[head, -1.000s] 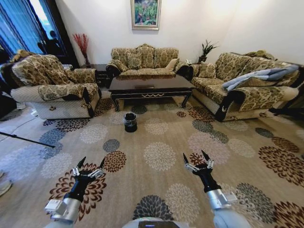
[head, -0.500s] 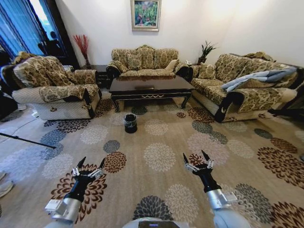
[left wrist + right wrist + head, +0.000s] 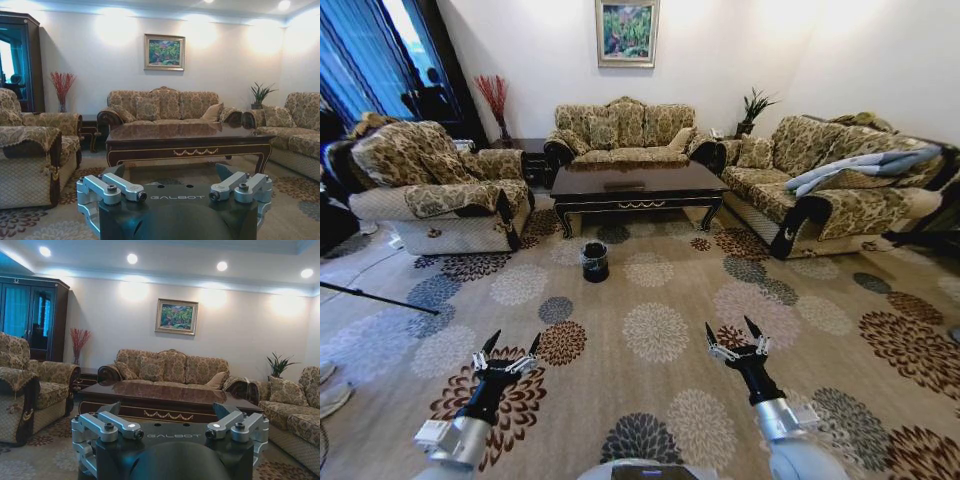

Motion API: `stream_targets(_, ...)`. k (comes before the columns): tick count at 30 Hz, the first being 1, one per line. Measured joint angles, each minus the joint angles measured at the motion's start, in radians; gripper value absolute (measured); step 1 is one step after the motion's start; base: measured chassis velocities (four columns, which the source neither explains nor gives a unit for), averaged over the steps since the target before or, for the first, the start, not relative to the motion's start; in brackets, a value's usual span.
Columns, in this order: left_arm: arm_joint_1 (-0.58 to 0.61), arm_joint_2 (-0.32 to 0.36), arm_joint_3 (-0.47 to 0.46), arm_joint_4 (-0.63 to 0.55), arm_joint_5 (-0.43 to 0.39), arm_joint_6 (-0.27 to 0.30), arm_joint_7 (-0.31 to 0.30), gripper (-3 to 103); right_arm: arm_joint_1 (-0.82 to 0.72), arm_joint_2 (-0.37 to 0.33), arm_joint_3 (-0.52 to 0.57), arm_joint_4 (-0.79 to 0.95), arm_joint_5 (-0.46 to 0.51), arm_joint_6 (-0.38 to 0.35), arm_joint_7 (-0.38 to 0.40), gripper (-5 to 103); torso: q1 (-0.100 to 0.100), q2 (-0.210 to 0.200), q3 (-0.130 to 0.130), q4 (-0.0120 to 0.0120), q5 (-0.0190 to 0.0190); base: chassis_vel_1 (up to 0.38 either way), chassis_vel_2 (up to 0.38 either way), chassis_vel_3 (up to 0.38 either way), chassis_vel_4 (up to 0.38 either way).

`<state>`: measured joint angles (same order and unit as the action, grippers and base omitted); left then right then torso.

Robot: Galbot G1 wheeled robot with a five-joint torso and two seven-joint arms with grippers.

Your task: Move to the front of the table and pick up the trash from the floor, then place it into the trash bin.

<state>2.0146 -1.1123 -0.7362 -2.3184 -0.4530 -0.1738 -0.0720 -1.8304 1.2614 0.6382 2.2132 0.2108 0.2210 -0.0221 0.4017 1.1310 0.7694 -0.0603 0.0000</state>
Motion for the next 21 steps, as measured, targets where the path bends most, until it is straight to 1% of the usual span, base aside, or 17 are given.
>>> stream_targets(5, 0.000, 0.000, 0.000, 0.000, 0.000, 0.000, 0.000, 100, 0.000, 0.000, 0.000, 0.000, 0.000, 0.000, 0.000, 100, 0.003, 0.008, 0.005, 0.0000, 0.0000, 0.000, 0.000, 0.000, 0.000)
stream_targets(21, 0.000, 0.000, 0.000, 0.000, 0.000, 0.000, 0.000, 100, 0.000, 0.000, 0.000, 0.000, 0.000, 0.000, 0.000, 100, 0.001, 0.002, 0.002, 0.0000, 0.0000, 0.000, 0.000, 0.000, 0.000)
